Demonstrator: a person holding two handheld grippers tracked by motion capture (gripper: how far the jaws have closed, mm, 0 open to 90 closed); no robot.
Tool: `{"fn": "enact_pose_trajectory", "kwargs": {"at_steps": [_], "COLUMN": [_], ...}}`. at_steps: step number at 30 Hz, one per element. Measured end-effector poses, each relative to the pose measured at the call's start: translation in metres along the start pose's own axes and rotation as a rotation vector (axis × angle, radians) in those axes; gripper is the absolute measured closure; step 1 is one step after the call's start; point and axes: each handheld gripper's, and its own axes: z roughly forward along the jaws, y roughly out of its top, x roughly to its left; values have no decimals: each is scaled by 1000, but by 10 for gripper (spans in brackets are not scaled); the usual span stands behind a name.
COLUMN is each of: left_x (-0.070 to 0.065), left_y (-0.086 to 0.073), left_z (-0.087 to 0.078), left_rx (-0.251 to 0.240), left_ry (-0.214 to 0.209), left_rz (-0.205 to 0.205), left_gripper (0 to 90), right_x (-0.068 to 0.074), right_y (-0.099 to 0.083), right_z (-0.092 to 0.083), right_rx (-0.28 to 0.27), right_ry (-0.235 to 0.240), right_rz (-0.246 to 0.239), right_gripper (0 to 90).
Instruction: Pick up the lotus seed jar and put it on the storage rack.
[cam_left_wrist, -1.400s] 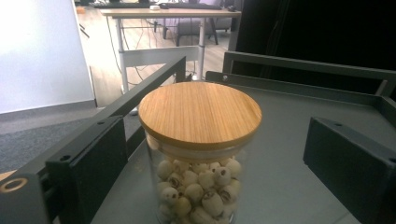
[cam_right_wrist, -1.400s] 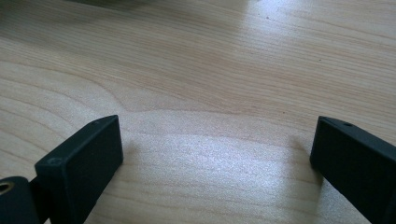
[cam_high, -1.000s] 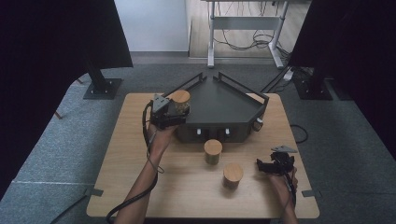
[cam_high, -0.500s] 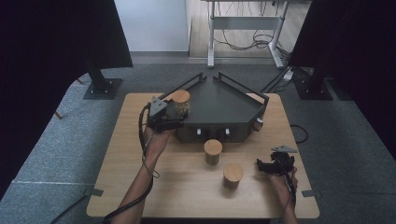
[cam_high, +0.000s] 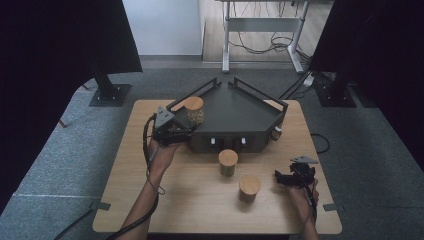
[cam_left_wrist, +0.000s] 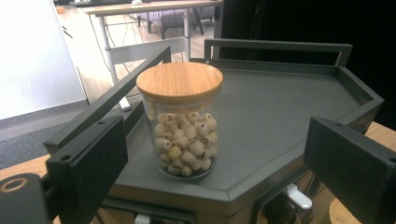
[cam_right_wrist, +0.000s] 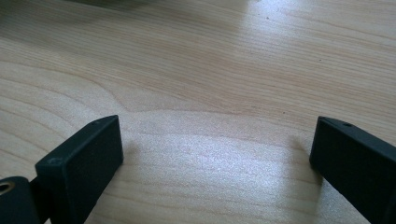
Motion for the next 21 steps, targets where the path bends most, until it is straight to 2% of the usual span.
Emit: {"fn": "enact_pose_trajectory", "kwargs": {"at_steps": [21], "left_x": [8], "left_y": [-16], "left_z": [-30], "left_rx": [32], "left_ry": [-13], "left_rz": [-15], "left_gripper": [69], "right_x": [0], "right_y": [0], "right_z": [0], "right_rx": [-1], "right_ry": [-1], "right_rz": [-2], "right_gripper": [19]}}
